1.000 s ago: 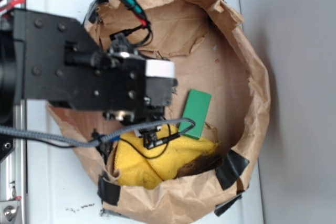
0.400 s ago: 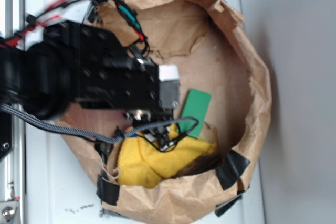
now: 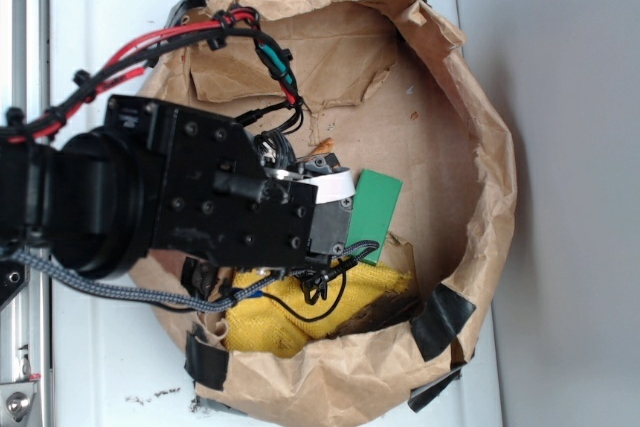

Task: Grab the shell.

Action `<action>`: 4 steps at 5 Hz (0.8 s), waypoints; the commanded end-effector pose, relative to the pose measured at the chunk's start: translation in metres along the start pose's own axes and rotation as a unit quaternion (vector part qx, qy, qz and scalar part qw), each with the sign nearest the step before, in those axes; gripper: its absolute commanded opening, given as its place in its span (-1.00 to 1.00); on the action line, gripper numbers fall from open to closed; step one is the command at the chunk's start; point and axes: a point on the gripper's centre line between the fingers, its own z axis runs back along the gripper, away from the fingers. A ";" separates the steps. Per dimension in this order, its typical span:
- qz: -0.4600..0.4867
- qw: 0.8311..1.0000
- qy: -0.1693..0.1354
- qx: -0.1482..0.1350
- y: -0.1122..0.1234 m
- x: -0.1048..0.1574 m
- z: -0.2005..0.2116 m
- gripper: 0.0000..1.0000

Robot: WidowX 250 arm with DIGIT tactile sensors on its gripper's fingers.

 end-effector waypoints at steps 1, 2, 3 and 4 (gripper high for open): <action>0.001 0.997 -0.054 -0.049 0.009 0.006 0.056 -1.00; 0.027 0.993 -0.081 -0.086 0.022 0.012 0.105 -1.00; 0.013 0.994 -0.090 -0.063 0.028 0.017 0.141 -1.00; -0.002 0.994 -0.095 -0.054 0.029 0.017 0.154 -1.00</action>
